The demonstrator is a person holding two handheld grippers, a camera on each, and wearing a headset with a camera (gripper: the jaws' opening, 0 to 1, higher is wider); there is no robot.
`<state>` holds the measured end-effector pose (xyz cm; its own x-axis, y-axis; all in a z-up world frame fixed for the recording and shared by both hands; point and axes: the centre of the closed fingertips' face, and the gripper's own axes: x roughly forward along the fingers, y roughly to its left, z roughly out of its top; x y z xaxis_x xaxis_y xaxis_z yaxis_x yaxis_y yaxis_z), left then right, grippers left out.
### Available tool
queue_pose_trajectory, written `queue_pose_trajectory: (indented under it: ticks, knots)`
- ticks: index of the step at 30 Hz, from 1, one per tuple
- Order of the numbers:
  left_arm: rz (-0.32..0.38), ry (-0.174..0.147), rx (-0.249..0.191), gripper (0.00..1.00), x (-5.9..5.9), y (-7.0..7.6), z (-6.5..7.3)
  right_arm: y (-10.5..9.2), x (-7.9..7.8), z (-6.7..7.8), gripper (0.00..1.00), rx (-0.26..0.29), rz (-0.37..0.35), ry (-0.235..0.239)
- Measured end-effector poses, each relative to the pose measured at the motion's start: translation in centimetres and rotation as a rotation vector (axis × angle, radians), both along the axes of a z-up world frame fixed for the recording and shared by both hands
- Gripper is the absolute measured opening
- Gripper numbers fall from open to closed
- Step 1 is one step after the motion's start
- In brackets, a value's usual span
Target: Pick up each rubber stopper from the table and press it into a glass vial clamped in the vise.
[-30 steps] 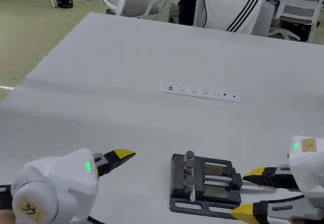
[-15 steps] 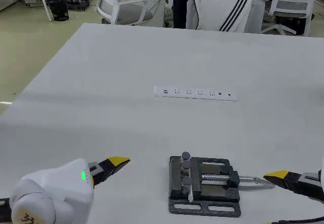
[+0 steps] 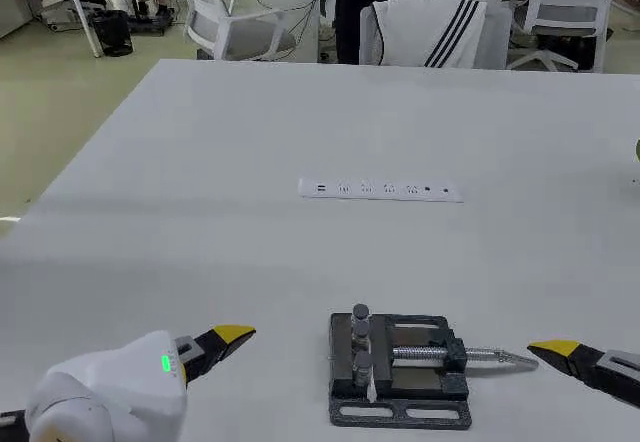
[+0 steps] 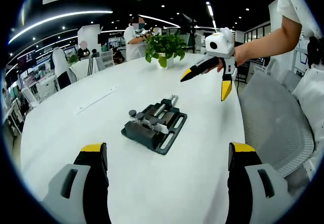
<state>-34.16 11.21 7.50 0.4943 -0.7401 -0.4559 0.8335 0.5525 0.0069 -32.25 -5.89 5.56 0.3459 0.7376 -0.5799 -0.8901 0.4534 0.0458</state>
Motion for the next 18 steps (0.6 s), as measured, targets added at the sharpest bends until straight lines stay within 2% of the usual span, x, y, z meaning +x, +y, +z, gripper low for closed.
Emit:
queue_pose_trajectory:
  ticks: [18]
  knots:
    - [0.005,0.001,-0.008,0.99,-0.16,-0.29,-0.36,-0.72,-0.16,-0.44,0.95,-0.03,0.023,-0.01]
